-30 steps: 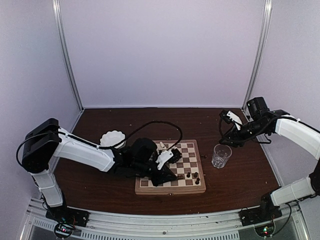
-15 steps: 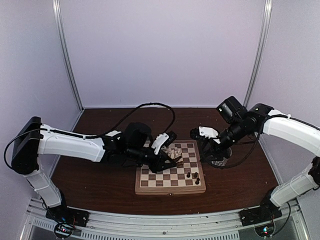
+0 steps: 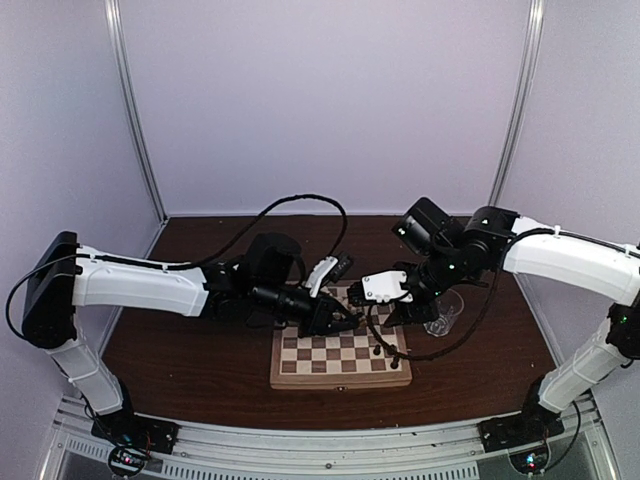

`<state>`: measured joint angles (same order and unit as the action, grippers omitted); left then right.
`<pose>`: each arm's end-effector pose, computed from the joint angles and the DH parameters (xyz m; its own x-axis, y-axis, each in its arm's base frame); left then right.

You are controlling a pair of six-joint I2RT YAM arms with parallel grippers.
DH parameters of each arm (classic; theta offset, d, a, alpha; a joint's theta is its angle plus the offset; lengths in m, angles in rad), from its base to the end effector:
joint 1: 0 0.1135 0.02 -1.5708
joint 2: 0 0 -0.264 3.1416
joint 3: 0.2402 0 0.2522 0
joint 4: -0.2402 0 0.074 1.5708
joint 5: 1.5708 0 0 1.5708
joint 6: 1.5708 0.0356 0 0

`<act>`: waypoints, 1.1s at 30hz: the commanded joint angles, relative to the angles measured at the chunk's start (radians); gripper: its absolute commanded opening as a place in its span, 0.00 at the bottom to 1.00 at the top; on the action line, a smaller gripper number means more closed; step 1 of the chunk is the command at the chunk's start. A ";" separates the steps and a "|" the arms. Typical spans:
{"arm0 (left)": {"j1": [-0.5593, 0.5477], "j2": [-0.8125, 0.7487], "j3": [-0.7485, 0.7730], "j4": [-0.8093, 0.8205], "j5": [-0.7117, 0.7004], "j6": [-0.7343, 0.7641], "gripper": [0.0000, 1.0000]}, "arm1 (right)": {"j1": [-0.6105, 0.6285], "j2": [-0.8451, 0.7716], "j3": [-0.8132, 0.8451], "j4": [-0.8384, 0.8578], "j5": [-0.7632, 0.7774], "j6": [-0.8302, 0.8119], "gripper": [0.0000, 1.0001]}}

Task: Set up the chess pieces on the board
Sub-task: Adjust the knight.

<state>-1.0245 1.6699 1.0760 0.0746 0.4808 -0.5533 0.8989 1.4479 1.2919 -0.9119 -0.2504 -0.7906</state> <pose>0.1804 -0.3284 0.2365 -0.7271 0.2990 -0.6180 0.6865 0.3228 -0.6515 0.1744 0.2334 0.3017 0.2081 -0.8446 -0.4933 -0.9733 -0.1289 -0.1899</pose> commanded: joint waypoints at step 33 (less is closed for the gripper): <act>0.022 -0.058 -0.016 0.163 0.055 -0.124 0.26 | 0.055 0.045 0.066 0.053 0.006 0.149 0.03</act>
<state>-1.0050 1.6344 1.0657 0.1665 0.5320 -0.6678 0.9737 1.5097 1.3437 -0.8848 -0.2092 -0.6880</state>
